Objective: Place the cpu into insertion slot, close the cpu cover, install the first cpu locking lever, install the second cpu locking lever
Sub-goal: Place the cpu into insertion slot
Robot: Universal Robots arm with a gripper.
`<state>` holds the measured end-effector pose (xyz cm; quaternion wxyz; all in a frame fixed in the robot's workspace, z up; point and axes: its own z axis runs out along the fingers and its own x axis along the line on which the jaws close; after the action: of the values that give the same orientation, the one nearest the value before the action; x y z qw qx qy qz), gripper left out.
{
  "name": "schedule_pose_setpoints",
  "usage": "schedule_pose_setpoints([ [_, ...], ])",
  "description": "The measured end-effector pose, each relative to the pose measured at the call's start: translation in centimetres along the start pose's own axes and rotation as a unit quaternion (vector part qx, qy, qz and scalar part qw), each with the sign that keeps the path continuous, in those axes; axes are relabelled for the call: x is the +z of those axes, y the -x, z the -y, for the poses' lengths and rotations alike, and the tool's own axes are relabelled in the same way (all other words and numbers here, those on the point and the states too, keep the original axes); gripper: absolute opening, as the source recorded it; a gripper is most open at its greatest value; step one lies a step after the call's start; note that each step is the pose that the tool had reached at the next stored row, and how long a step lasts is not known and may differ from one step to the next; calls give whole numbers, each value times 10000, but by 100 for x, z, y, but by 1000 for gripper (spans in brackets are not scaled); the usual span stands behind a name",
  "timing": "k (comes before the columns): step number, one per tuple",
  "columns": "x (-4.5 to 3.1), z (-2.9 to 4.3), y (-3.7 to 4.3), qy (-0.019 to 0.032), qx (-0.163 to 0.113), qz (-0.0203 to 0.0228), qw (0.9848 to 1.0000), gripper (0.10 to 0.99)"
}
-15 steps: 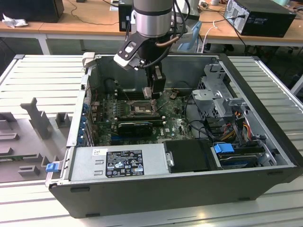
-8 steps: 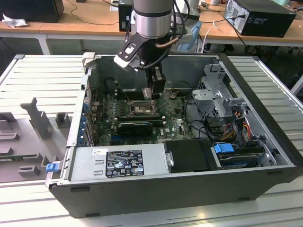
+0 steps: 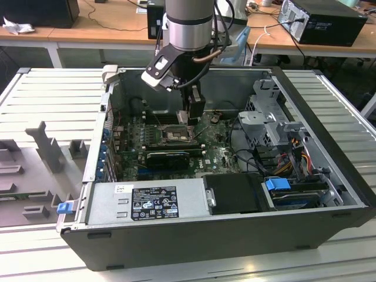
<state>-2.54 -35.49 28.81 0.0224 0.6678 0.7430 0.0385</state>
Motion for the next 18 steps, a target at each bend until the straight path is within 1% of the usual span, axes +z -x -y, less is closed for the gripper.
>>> schedule_pose_setpoints([
  [6, 46, 4, 1, 0, 0, 0, 10000, 529],
  [15, 93, 8, 2, 0, 0, 0, 10000, 529],
  [17, 158, 15, 3, 0, 0, 0, 10000, 529],
  [18, 168, 16, 3, 0, 0, 0, 10000, 529],
])
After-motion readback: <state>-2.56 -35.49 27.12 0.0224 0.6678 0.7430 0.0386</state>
